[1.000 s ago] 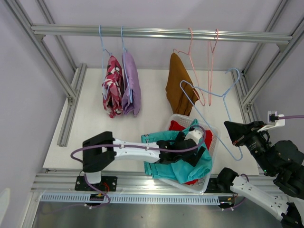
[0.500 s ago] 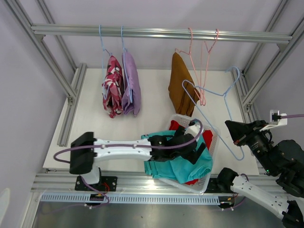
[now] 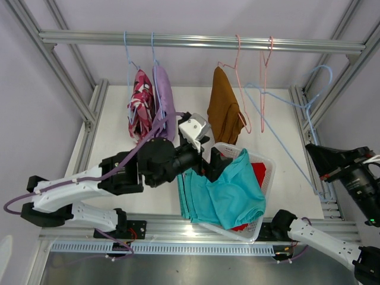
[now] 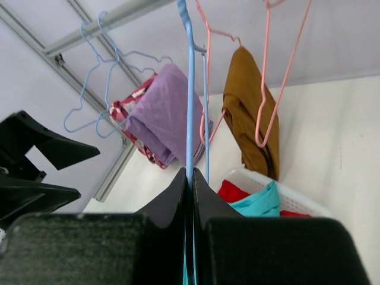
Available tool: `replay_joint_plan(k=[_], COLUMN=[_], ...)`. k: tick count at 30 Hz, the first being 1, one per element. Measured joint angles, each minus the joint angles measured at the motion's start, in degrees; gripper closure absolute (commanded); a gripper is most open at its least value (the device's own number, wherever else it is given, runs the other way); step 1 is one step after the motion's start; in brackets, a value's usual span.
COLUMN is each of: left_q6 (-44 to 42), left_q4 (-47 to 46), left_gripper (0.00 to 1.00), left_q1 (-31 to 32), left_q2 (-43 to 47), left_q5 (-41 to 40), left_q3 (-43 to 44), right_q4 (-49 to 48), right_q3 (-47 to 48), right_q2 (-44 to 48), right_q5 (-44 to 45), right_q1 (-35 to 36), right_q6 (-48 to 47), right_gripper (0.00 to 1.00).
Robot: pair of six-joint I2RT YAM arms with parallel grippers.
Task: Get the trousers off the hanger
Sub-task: Place the hanger at the clothesline.
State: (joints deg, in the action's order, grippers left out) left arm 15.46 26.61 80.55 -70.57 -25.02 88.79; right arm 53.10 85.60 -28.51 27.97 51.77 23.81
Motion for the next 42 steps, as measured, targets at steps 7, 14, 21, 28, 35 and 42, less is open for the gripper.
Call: replay_joint_plan(k=[7,14,21,28,35,42], left_q6=[-6.45,-8.79,-10.58,-11.67,-12.11,-12.07], left_q4=[-0.24,-0.04,-6.78,-11.32,-12.57,-13.33], left_gripper=[0.0,0.0,0.01,0.01,0.01,0.01], left_q1=[-5.18,-21.33,-25.7,-27.56,-27.61,-27.63], left_q2=[6.49,13.42,24.39,28.44,28.94,29.75], left_q5=[-4.33,-3.85,-4.94,-7.69,-8.87,-8.87], left_q3=[-8.98,-16.96,-27.78,-34.86,-36.74,-36.74], right_q4=[3.98,7.78,9.6,6.73,1.4,-3.69], right_q3=[12.31,17.88,15.34,11.89,11.78,10.19], right_q2=[-2.97,-7.37,-17.94,-24.41,-28.35,-31.3], right_q5=[5.64,14.8,18.62,19.98,20.13,8.7], right_q1=[0.04,0.46,1.55,1.66,-1.4,-18.91], right_q6=[-3.63,-7.17,-8.33,-9.81,-11.82,-12.11], right_gripper=[1.0,1.0,1.0,1.0,1.0,1.0])
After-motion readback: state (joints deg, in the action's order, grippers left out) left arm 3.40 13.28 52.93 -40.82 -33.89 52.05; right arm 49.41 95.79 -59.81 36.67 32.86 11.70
